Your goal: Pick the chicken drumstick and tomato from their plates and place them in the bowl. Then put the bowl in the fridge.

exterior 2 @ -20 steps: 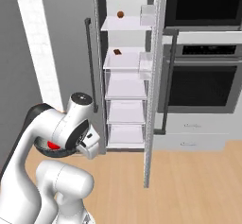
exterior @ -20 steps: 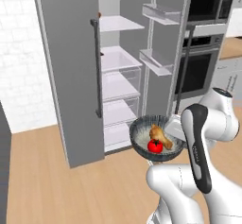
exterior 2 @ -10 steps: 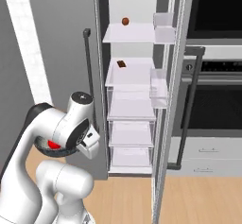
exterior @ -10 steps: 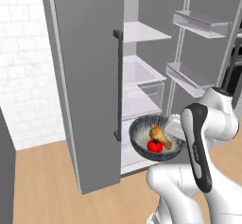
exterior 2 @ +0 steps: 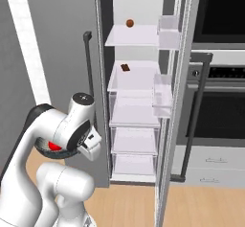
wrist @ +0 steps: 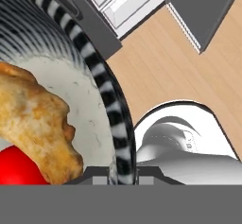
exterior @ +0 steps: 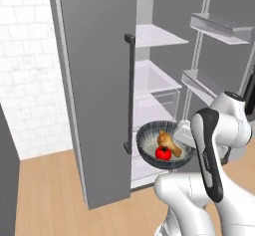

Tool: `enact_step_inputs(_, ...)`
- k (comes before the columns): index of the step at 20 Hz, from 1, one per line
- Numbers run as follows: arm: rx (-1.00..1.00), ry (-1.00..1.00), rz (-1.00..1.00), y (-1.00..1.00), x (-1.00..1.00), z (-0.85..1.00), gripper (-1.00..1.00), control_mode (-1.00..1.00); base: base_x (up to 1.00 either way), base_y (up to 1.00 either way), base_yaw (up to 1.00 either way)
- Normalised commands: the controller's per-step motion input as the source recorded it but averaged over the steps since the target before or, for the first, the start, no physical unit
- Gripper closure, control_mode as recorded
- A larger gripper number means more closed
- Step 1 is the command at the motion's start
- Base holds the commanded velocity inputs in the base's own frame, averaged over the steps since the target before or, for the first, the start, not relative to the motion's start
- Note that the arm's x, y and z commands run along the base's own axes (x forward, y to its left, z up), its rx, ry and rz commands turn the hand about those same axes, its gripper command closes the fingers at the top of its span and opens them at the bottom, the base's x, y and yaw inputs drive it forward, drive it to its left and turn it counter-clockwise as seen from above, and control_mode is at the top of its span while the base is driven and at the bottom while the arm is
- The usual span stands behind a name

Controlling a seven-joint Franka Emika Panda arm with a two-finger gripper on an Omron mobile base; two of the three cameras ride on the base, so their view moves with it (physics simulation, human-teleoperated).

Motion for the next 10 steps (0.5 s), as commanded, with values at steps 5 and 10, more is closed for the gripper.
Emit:
enact_step_inputs(5,0.00,0.00,0.00,0.00,0.00,0.00,1.00,1.00,0.25,-0.46,0.04)
enact_step_inputs(10,0.00,0.00,0.00,0.00,0.00,0.00,1.00,1.00,0.59,-0.23,0.06)
